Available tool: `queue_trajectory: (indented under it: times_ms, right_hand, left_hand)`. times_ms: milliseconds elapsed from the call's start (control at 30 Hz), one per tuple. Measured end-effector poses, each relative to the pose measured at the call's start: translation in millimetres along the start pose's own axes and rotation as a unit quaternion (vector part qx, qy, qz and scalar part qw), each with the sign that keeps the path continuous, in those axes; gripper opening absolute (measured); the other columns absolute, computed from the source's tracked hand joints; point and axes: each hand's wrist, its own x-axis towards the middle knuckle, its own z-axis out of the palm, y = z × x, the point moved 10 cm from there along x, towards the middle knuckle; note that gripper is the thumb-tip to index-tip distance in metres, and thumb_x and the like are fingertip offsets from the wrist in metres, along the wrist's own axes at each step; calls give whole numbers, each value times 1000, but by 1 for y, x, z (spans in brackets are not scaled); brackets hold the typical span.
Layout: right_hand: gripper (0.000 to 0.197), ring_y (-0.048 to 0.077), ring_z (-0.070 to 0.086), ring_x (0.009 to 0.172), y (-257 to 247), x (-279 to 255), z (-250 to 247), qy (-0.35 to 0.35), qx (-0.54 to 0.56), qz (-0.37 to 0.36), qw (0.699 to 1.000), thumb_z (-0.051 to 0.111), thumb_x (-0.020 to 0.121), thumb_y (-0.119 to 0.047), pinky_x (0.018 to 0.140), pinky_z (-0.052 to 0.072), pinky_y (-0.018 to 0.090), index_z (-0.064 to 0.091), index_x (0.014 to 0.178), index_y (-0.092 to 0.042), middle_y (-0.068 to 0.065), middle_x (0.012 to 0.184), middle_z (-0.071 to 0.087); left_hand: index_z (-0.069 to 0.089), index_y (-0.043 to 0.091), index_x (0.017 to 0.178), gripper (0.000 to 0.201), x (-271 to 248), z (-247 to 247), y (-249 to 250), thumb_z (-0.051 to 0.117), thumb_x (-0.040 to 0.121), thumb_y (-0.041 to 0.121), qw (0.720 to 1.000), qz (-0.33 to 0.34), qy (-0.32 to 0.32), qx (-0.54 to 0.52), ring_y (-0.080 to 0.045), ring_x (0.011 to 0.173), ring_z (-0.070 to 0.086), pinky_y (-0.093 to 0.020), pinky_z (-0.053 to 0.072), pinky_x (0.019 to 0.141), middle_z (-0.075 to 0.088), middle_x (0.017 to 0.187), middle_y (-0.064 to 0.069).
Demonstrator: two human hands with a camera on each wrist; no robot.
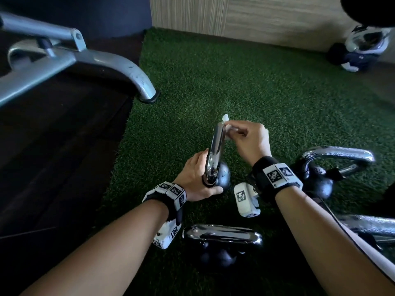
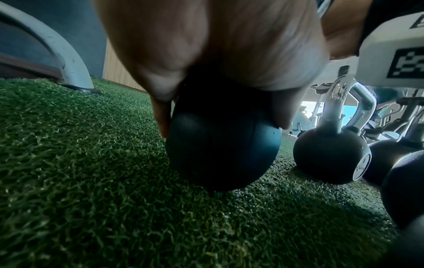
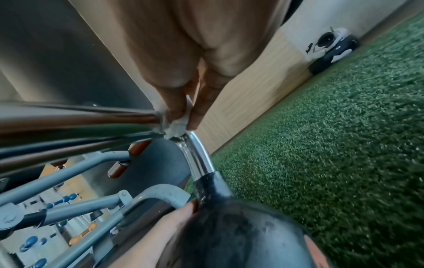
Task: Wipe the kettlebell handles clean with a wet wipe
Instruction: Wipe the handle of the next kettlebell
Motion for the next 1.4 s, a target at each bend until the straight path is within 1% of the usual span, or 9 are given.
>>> queue_trajectory:
  times_ms: [100, 267, 400, 600, 767, 967, 1167, 1300, 1400]
  right_hand:
    - [23, -5, 62, 82, -5, 8, -2, -20, -37, -25, 999, 74, 91, -8, 71, 43, -2, 79, 112, -15, -1, 103, 75]
    - [21, -11, 63, 78, -27, 4, -4, -58, -48, -49, 996, 72, 92, -3, 73, 48, 2, 80, 108, -13, -1, 105, 72]
    - [22, -5, 62, 79, -45, -22, -4, -106, -71, -90, 988, 76, 88, -6, 71, 46, 3, 81, 106, -17, -6, 98, 70]
    - [20, -12, 64, 74, -29, -9, -9, -76, -30, -45, 996, 81, 87, -13, 70, 45, 5, 82, 105, -21, -13, 89, 74]
    - [21, 4, 75, 84, -37, -37, -1, -146, 19, -37, 988, 86, 81, -16, 82, 59, 24, 83, 101, -21, -9, 91, 80]
    - [18, 17, 78, 86, -38, -28, 1, -186, 60, -2, 981, 91, 75, -16, 89, 63, 45, 83, 91, -18, -4, 88, 81]
    - [20, 28, 79, 85, -28, -47, 20, -239, 118, 39, 963, 92, 69, -6, 88, 63, 46, 79, 84, -6, 7, 85, 81]
    - [23, 27, 78, 84, -21, -42, 23, -242, 140, 54, 959, 92, 66, -7, 84, 63, 39, 77, 84, -3, 9, 86, 80]
    - [23, 25, 78, 86, -13, -44, 38, -278, 108, 50, 953, 92, 68, -3, 84, 62, 38, 78, 83, -14, 7, 86, 81]
  left_hand:
    - [25, 16, 157, 117, 3, 0, 0, 88, 66, 53, 1000, -21, -15, -3, -22, 146, 31, -40, 23, 126, 31, 157, -5]
    - [24, 22, 157, 119, 11, 3, -5, 80, 61, 65, 999, -29, -37, 15, -23, 145, 32, -42, 25, 125, 32, 155, -4]
    - [23, 27, 157, 122, 15, 6, -12, 72, 55, 73, 998, -35, -41, 13, -24, 144, 34, -44, 28, 123, 33, 155, -4]
    - [21, 31, 156, 127, 27, 18, -26, 66, 51, 85, 996, -42, -53, 54, -24, 145, 32, -48, 33, 121, 32, 156, 2]
    - [18, 43, 156, 122, 31, 18, -31, 66, 52, 85, 995, -50, -71, 43, -20, 145, 30, -46, 31, 122, 28, 160, 9]
    - [20, 43, 156, 124, 39, 23, -35, 63, 50, 90, 994, -45, -72, 66, -19, 145, 32, -43, 32, 122, 27, 160, 11]
    - [22, 55, 153, 123, 53, 39, -49, 39, 43, 109, 993, -30, -80, 82, -16, 146, 29, -40, 31, 121, 28, 159, 16]
    - [24, 52, 154, 112, 43, 26, -34, 61, 55, 91, 995, -16, -92, 42, -14, 148, 22, -37, 23, 124, 28, 160, 14]
    - [33, 42, 151, 105, 33, 9, -19, 74, 59, 73, 997, -3, -73, -17, -15, 148, 25, -43, 26, 125, 34, 157, 7]
